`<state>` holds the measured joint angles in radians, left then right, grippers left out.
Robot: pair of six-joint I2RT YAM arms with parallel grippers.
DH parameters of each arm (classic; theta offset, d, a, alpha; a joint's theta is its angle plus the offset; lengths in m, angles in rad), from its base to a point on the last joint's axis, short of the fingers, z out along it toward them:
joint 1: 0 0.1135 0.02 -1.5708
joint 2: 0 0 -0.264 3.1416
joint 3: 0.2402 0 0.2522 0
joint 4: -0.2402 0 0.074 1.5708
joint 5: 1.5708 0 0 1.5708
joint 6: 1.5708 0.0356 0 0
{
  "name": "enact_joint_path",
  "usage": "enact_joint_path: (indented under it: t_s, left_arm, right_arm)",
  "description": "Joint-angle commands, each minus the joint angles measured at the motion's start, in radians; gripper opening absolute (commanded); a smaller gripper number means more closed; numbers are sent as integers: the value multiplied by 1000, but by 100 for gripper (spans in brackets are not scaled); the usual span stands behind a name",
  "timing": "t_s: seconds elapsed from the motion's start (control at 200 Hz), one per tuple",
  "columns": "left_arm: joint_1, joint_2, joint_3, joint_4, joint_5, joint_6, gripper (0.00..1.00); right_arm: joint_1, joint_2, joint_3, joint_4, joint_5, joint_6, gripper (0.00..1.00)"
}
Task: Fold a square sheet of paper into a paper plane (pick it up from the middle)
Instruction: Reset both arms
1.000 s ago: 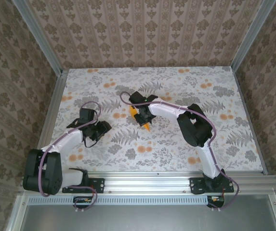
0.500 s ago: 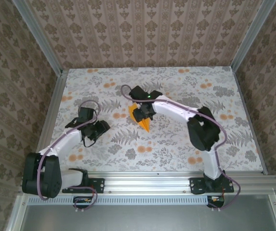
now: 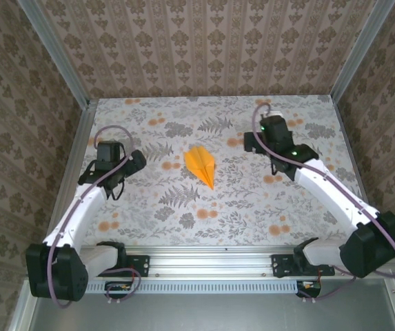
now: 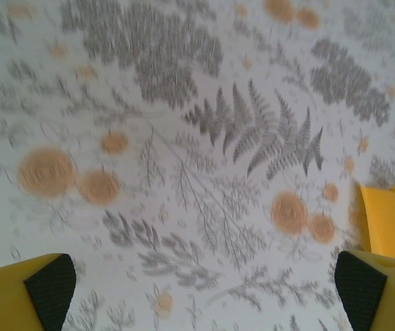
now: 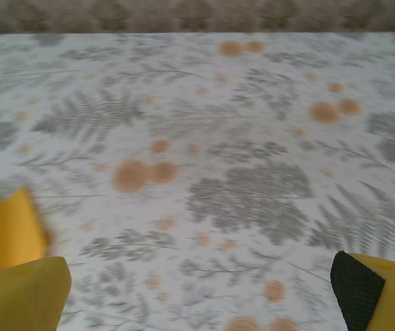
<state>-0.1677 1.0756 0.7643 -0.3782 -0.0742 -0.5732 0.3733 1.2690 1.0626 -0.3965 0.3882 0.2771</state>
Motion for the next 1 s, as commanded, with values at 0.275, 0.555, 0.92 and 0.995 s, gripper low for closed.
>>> enact_joint_path:
  t_s: [0.275, 0.555, 0.92, 0.995]
  left_arm:
    - [34, -49, -199, 378, -396, 320, 100]
    - [160, 12, -364, 720, -214, 442, 100]
    - [218, 150, -475, 1106, 73, 562, 100]
    - [217, 189, -479, 1169, 116, 571, 100]
  right_arm:
    - [-201, -113, -426, 464, 228, -58, 100]
    - [-241, -21, -678, 981, 166, -246, 100]
    - [-297, 113, -688, 1217, -71, -234, 100]
    - [-300, 171, -696, 1280, -106, -240, 100]
